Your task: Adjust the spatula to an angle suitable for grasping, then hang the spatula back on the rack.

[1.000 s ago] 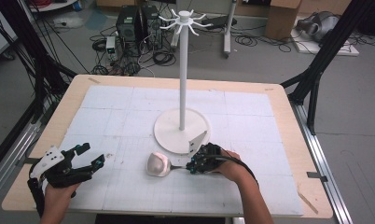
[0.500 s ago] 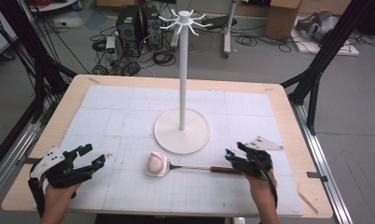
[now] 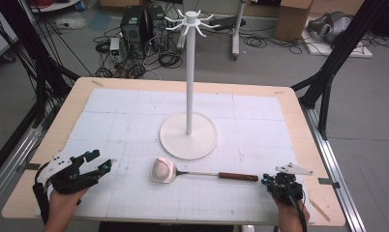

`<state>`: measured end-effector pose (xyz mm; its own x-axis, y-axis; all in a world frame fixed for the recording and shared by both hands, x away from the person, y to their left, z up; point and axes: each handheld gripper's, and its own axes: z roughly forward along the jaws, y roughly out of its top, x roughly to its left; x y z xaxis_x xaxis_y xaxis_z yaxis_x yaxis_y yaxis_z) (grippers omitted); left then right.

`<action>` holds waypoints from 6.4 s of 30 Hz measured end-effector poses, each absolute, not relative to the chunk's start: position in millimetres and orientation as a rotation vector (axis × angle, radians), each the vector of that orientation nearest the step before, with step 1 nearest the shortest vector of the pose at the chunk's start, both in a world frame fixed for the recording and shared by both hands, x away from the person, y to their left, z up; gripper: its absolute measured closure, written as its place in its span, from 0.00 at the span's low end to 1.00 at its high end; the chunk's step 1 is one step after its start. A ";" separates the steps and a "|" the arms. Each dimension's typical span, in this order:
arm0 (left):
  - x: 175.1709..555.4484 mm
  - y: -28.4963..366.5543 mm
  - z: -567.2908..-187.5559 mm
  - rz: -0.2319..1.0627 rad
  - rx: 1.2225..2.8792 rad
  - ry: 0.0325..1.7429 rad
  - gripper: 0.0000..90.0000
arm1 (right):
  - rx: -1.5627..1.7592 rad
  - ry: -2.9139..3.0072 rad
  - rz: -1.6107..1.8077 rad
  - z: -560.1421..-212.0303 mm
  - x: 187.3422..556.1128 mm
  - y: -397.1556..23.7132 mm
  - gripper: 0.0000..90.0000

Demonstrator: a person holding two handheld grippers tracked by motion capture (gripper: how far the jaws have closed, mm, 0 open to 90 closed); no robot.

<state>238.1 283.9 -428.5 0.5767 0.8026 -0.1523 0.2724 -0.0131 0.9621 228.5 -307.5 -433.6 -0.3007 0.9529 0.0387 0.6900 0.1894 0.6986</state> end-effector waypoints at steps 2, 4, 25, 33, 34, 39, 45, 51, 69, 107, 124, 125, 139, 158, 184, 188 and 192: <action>238.0 285.0 -428.6 0.537 1.573 0.938 0.40 | 1.520 2.106 0.859 -434.5 230.0 -300.1 0.99; 238.3 285.6 -429.1 0.535 1.571 0.943 0.40 | 1.510 2.112 0.825 -434.7 231.5 -294.5 0.99; 237.9 284.9 -430.1 0.527 1.581 0.947 0.39 | 1.457 2.224 0.846 -434.2 231.2 -290.5 0.99; 238.4 286.6 -430.5 0.527 1.577 0.955 0.39 | 1.443 2.194 0.798 -434.4 256.5 -284.6 0.98; 238.6 286.7 -430.5 0.528 1.578 0.955 0.39 | 1.451 2.189 0.800 -434.5 260.5 -283.7 0.97; 238.1 287.4 -430.6 0.527 1.575 0.958 0.39 | 1.448 2.155 0.829 -434.4 272.1 -282.8 0.99; 238.2 286.5 -430.8 0.525 1.579 0.957 0.39 | 1.510 2.002 0.857 -434.6 282.1 -300.5 0.98; 238.9 288.0 -431.0 0.526 1.579 0.962 0.39 | 1.514 2.022 0.851 -440.8 284.2 -287.2 0.99; 240.4 295.2 -432.2 0.527 1.564 0.981 0.39 | 1.457 2.024 0.860 -440.5 304.2 -270.3 0.99; 240.9 301.5 -431.1 0.538 1.553 0.997 0.39 | 1.377 2.158 1.011 -447.0 301.0 -200.2 0.99; 240.8 305.1 -430.6 0.542 1.536 1.006 0.38 | 1.314 2.209 1.082 -449.1 294.4 -164.2 0.99; 240.7 305.2 -430.5 0.544 1.535 1.007 0.38 | 1.317 2.205 1.109 -448.2 294.2 -164.6 0.96; 239.8 305.4 -429.5 0.544 1.539 0.988 0.36 | 1.359 1.976 1.184 -413.9 264.9 -248.3 0.45; 239.6 292.6 -422.7 0.554 1.544 0.921 0.20 | 1.262 1.855 1.170 -406.8 229.0 -289.9 0.18; 253.0 259.9 -395.9 0.389 1.848 0.738 0.26 | 1.250 1.867 1.174 -408.3 231.4 -284.9 0.19; 263.1 240.2 -388.0 0.324 1.935 0.671 0.28 | 1.243 1.865 1.177 -407.2 229.2 -284.3 0.19; 275.2 223.0 -388.8 0.263 2.038 0.625 0.31 | 1.264 1.849 1.193 -406.8 229.5 -285.7 0.19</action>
<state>275.2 223.0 -388.8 0.8457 0.5297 -0.0646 0.3243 -0.4142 0.8504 229.5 -285.7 -406.8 -0.3713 0.9284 0.0132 0.3945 0.1448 0.9074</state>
